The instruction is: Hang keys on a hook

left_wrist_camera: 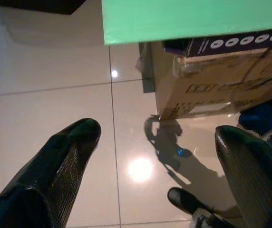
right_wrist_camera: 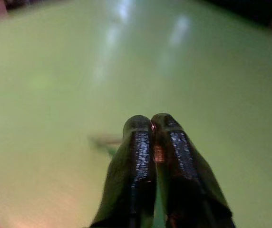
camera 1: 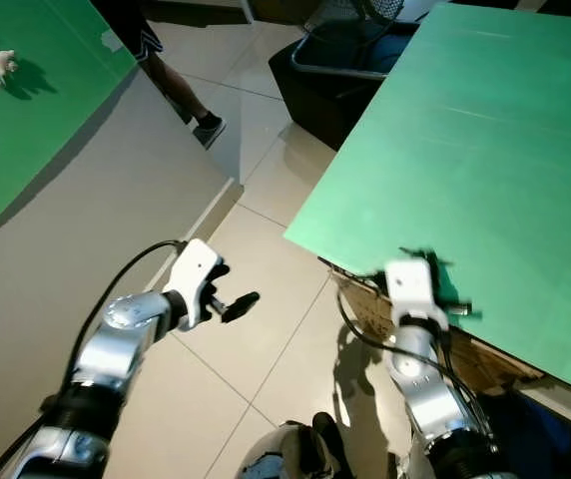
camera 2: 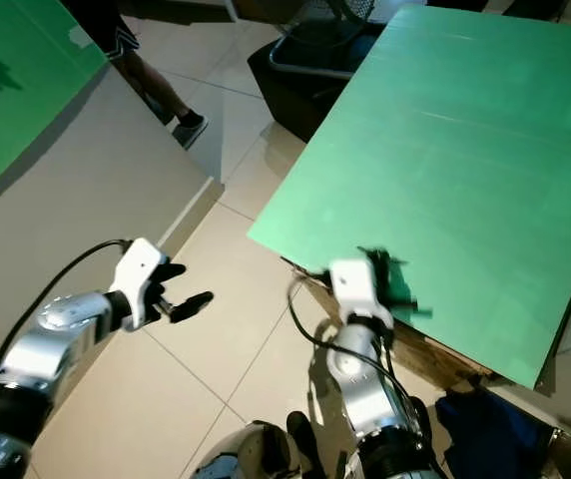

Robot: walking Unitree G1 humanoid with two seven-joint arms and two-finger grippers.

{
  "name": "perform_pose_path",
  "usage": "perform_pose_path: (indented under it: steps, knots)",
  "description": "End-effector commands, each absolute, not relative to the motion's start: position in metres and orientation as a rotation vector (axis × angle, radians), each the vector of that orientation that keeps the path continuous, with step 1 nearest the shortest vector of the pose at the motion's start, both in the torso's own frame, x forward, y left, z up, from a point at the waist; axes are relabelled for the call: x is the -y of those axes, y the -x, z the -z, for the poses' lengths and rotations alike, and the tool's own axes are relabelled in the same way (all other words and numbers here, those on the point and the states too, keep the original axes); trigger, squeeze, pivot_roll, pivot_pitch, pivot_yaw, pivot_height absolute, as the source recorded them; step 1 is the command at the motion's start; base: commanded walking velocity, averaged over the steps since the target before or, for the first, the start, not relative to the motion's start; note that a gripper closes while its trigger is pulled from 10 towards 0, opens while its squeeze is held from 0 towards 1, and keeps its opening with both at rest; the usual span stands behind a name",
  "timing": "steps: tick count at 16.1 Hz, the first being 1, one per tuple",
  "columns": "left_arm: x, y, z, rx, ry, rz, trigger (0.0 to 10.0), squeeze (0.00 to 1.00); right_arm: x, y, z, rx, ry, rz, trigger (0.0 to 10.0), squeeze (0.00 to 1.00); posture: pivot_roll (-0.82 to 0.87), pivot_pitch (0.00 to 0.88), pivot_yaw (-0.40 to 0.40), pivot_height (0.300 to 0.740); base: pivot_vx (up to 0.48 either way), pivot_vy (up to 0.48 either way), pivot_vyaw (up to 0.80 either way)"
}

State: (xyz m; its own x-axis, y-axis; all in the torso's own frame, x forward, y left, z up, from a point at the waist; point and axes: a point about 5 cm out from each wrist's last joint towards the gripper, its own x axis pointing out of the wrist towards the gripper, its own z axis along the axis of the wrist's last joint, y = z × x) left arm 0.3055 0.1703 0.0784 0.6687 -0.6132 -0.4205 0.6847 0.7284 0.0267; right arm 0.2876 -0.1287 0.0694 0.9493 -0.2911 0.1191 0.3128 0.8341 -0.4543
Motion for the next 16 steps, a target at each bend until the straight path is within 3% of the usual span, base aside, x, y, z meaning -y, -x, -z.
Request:
perform_pose_path:
  steps: [1,7,11,12,14,16]
  knots:
    - [-0.175,-0.306,-0.073,-0.429,-0.200,0.723,10.0,0.00,0.110,-0.288,-0.082,0.116,0.541,0.274,0.0,0.00,-0.24,0.229,0.400,0.722,0.000,0.000,0.00]
    - [-0.145,-0.325,-0.075,-0.373,-0.179,0.745,10.0,0.00,0.106,-0.284,-0.100,0.175,0.564,0.268,0.0,0.00,-0.29,0.161,0.400,0.722,0.000,0.000,0.00]
    - [-0.129,-0.332,-0.075,-0.308,-0.081,0.658,10.0,0.00,0.120,-0.276,-0.097,0.066,0.364,0.211,0.0,0.00,-0.30,0.072,0.393,0.722,0.000,0.000,0.00]
    - [-0.125,-0.333,-0.074,-0.289,-0.055,0.623,10.0,0.00,0.126,-0.275,-0.090,0.025,0.317,0.186,0.0,0.00,-0.29,0.013,0.317,0.722,0.000,0.000,0.00]
    - [-0.124,-0.334,-0.073,-0.266,-0.017,0.565,10.0,0.00,0.132,-0.273,-0.087,-0.002,0.309,0.150,0.0,0.00,-0.28,0.000,0.288,0.722,0.000,0.000,0.00]
    - [-0.122,-0.335,-0.070,-0.239,0.011,0.475,10.0,0.00,0.142,-0.277,-0.081,-0.046,0.308,0.106,0.0,0.00,-0.24,0.000,0.198,0.722,0.000,0.000,0.00]
